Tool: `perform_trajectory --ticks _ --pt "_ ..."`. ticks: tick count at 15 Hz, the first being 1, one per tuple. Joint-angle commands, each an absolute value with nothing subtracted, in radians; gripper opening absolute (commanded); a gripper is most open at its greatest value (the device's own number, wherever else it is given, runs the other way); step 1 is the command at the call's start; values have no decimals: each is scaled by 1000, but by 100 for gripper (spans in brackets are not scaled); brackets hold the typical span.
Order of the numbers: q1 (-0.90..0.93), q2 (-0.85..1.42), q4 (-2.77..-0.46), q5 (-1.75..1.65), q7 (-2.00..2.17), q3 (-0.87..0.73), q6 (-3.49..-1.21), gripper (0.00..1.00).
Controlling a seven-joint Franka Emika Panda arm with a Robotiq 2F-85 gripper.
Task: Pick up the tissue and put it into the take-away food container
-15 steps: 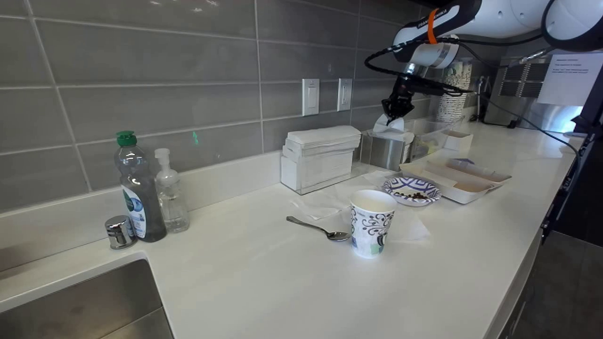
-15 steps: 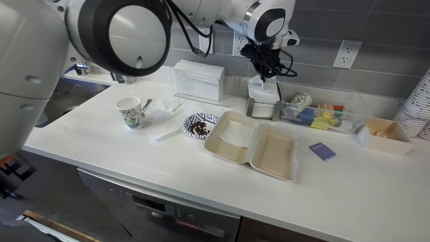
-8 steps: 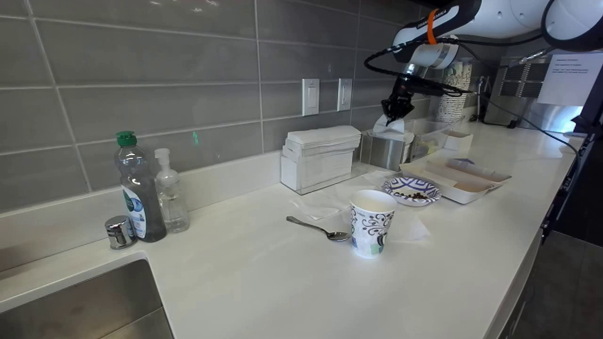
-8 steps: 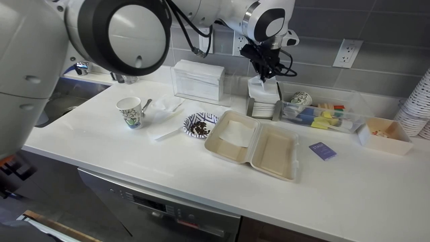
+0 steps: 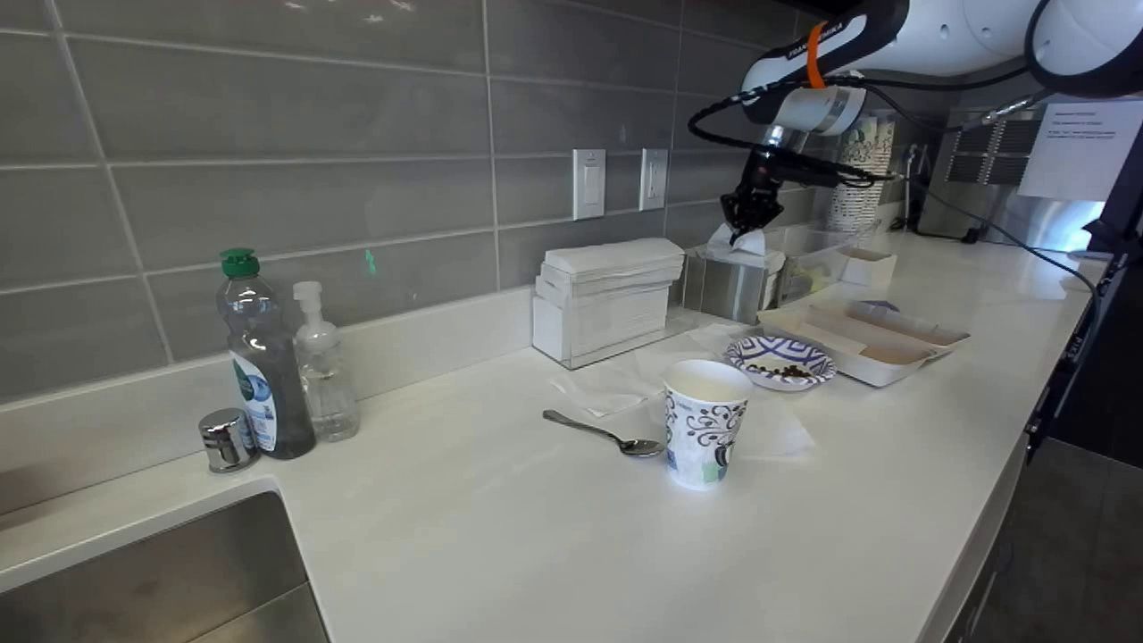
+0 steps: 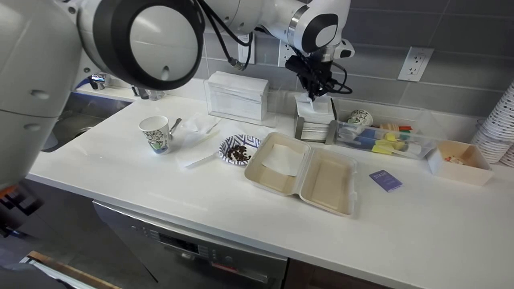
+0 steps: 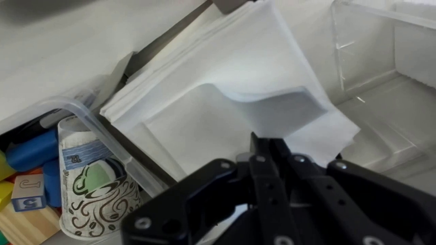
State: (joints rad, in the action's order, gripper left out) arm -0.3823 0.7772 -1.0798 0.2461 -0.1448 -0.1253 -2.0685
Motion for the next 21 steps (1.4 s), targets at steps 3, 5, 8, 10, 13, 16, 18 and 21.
perform_trajectory --ticks 3,5,8,10,13,16,18,21 --pt "-381 754 -1110 243 -159 -124 -2051 2" --pt "-382 752 -1111 244 -163 -123 -2049 0" --pt "-384 748 -1119 245 -173 -122 -2047 0" --pt "-382 724 -1143 237 -176 -130 -2040 0" --pt "-389 650 -1224 239 -214 -136 -2056 0" --pt "-401 571 -1316 240 -270 -142 -2055 0" --pt "-407 506 -1408 252 -304 -141 -2057 0" --pt "-388 405 -1554 240 -251 -161 -2074 0"
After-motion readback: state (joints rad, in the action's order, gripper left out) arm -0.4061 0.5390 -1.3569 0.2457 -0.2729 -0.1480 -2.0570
